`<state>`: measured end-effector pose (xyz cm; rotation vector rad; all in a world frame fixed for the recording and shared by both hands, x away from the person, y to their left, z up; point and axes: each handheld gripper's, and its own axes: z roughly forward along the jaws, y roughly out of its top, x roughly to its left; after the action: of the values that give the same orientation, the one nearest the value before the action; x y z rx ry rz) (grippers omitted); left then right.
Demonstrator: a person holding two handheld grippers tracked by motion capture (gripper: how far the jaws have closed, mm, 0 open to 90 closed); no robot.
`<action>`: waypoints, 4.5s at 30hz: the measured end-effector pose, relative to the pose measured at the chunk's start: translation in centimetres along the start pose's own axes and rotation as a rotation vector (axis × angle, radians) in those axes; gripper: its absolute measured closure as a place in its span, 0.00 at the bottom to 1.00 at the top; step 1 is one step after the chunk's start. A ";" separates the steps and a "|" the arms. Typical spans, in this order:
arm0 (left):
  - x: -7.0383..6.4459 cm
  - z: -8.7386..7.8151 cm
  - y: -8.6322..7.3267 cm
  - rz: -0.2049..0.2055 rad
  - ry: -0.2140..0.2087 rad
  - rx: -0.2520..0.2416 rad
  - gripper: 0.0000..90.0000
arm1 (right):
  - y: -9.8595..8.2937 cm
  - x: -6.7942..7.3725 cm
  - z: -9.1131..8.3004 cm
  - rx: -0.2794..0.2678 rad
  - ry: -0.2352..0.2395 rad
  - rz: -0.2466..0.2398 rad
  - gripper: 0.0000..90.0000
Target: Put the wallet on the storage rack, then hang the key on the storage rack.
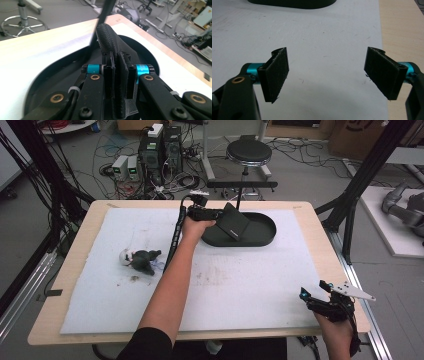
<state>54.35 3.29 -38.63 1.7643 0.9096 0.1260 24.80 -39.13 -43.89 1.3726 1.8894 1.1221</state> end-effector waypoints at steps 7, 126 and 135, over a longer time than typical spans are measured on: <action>1.2 -0.2 -1.2 -0.015 0.028 0.033 0.92 | 0.0 0.0 -0.1 -0.001 -0.002 0.002 0.22; -0.8 -22.7 -12.7 0.364 0.128 0.186 0.23 | 3.1 3.9 6.7 0.046 0.143 -0.084 0.22; 0.1 -21.1 -12.4 0.451 0.145 0.295 0.35 | 3.1 4.0 6.8 0.054 0.140 -0.083 0.22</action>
<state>37.57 20.93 -40.77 2.2406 0.6394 0.4339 30.49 -32.84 -44.52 1.2607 2.0699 1.1604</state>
